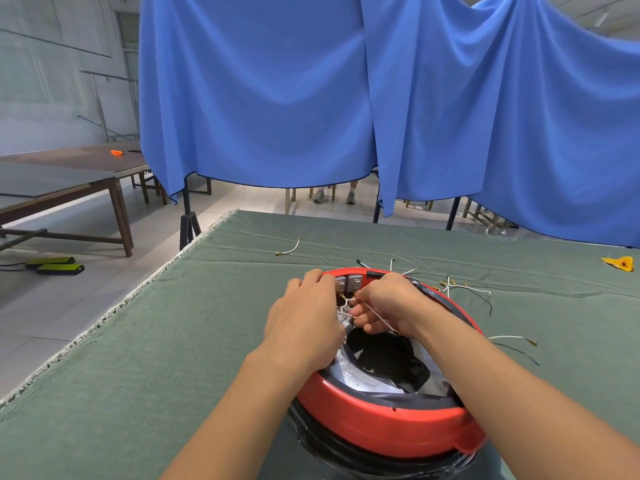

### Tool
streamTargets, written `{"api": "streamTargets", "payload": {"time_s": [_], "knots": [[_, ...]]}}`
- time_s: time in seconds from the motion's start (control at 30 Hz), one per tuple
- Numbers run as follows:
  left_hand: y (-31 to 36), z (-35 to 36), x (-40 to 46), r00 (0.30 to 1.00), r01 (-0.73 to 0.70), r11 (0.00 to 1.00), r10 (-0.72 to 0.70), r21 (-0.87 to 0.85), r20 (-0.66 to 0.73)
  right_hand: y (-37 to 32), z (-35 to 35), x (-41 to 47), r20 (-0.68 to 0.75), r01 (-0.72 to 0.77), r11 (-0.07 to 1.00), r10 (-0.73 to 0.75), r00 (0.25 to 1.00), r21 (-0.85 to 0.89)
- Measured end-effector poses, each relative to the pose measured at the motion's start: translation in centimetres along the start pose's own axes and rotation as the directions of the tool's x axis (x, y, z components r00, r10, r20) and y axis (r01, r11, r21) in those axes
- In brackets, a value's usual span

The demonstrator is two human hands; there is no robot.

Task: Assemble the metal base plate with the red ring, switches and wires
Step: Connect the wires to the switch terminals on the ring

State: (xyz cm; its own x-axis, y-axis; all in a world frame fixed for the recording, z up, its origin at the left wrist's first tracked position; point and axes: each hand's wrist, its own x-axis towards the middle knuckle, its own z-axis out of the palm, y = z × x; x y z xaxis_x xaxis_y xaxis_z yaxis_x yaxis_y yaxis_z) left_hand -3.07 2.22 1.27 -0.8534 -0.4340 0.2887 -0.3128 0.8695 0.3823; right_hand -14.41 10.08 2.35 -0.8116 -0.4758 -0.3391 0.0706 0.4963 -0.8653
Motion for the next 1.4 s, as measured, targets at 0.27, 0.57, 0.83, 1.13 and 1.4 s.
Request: {"api": "streamTargets", "payload": {"time_s": [0.27, 0.57, 0.83, 1.13, 1.4], "knots": [[0.0, -0.2, 0.0, 0.999, 0.051, 0.997, -0.051, -0.061, 0.004, 0.8, -0.9, -0.9, -0.288, 0.056, 0.862, -0.229, 0.93, -0.503], [-0.2, 0.1, 0.1, 0.999, 0.045, 0.996, -0.046, -0.076, -0.008, 0.3, 0.2, -1.6, -0.22, 0.263, 0.728, -0.495, 0.841, -0.633], [-0.3, 0.2, 0.2, 0.999, 0.033, 0.997, -0.034, -0.073, -0.014, 0.4, 0.6, -1.2, -0.155, 0.252, 0.671, -0.485, 0.861, -0.698], [-0.4, 0.2, 0.2, 0.999, 0.034, 0.996, -0.035, -0.079, -0.009, 0.3, 0.4, -1.0, -0.091, 0.273, 0.63, -0.482, 0.871, -0.727], [-0.4, 0.3, 0.3, 0.999, 0.037, 0.995, -0.038, -0.089, -0.015, 0.5, 0.4, -1.0, -0.069, 0.276, 0.605, -0.484, 0.872, -0.747]]}}
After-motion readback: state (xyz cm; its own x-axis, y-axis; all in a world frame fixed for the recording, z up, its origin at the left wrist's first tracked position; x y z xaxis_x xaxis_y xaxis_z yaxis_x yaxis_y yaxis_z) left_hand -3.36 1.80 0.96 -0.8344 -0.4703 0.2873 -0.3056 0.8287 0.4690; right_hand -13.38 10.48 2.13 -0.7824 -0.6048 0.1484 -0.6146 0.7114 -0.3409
